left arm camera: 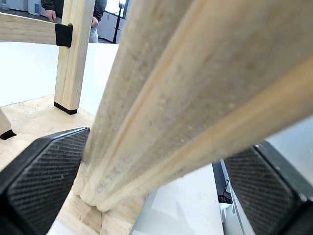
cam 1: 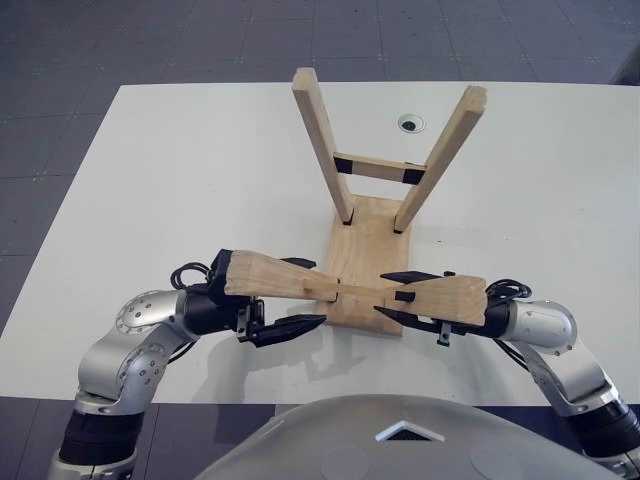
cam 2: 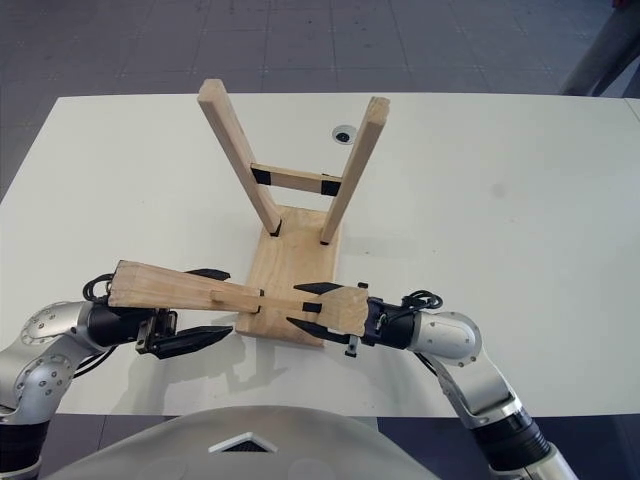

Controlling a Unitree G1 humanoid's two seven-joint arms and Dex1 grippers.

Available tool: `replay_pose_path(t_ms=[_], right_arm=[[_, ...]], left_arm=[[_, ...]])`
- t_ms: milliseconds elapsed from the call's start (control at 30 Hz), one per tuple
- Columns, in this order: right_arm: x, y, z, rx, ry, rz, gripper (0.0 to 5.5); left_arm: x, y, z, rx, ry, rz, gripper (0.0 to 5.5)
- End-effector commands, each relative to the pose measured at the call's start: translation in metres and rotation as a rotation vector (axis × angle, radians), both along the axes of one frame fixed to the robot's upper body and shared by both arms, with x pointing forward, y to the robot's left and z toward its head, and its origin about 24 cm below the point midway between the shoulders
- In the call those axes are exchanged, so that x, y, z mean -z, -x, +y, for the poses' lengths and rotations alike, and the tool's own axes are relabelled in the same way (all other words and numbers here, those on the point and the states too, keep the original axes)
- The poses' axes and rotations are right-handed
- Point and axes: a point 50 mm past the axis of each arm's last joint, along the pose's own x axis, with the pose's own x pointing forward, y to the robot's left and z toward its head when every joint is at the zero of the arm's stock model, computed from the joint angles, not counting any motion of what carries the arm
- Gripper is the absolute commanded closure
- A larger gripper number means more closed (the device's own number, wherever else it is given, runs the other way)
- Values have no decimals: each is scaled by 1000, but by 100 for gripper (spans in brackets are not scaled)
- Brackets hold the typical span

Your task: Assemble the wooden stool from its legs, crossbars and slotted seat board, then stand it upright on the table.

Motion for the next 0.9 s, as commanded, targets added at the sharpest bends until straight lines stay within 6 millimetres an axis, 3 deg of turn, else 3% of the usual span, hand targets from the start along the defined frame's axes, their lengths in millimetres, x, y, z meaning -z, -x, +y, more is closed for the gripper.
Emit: replay_pose_path(t_ms=[33, 367, 900], right_arm=[[82, 9, -37, 78, 548, 311, 348], [69, -36, -69, 84, 625, 303, 348], [69, -37, -70, 17, 602, 329, 348]], left_arm=[[2, 7, -12, 71, 23, 27, 75], [5, 8, -17, 49, 35, 22, 75], [6, 7, -16, 23, 29, 21, 75]])
